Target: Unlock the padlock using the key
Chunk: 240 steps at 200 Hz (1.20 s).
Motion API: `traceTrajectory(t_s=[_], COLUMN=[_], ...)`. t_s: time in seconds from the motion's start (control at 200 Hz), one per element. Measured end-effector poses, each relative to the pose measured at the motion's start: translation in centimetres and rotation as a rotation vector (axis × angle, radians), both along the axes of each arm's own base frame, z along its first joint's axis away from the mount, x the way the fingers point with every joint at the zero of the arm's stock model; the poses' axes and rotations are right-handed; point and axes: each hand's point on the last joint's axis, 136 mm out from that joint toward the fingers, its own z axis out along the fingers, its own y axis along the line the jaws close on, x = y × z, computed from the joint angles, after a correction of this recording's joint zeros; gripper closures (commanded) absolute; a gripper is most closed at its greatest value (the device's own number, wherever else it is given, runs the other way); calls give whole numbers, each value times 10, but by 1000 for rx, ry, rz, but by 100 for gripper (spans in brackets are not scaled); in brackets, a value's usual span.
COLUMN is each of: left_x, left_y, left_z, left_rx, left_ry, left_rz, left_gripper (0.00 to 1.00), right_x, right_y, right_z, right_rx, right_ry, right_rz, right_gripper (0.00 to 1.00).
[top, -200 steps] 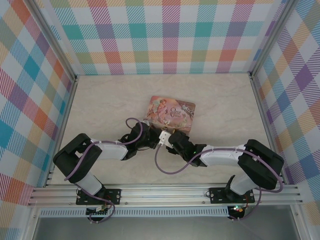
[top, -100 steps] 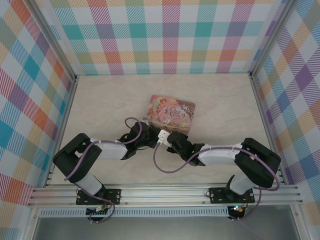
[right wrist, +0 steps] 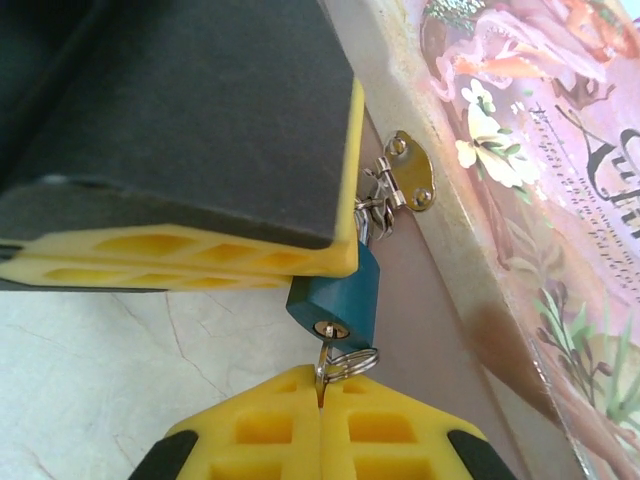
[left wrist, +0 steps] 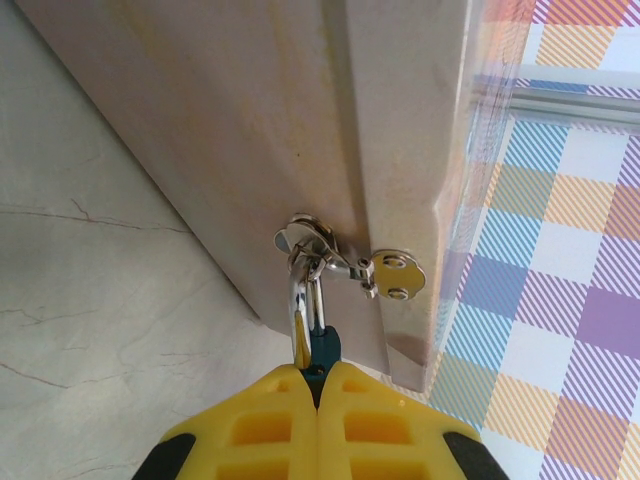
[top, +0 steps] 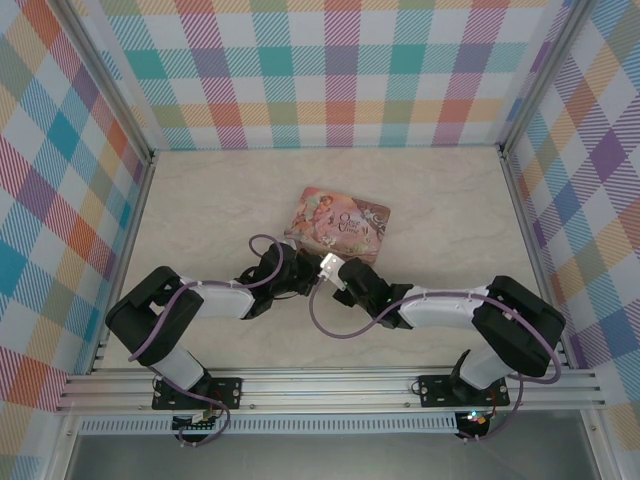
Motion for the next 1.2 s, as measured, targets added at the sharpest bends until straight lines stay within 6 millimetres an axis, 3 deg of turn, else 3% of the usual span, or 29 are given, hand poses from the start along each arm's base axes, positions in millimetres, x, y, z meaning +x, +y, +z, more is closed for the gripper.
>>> traceTrajectory(t_s=[0.27,0.42,0.56,0.66,0.84,0.99,1.2], left_x=[0,-1,-2,-2,-3,-5,-6], left_y=[0,1,3,6,7,5,5], left_z=[-4,-7,-10,-11,-13,-15,-19], left_rx=[8,28,63,94,155,205,279], left_ry=[6,4,-16,-35,-78,-105,-131], left_rz=[0,-9,-20,-27,-45,-68,-90], left_gripper=[100,100,100,100,100,100,100], right_x=[-3,-6,-18,-23,-9,8,29], right_y=[3,4,6,2,-31,-64,-96], right_z=[-5,-5,14,34,60,51,36], right_rx=[117,159,223,278,406,500,693], right_ry=[123,175,212,222,277,415,602], right_rz=[-18,-17,16,26,-98,-283,-523], right_gripper=[89,69,53,49,42,32,17])
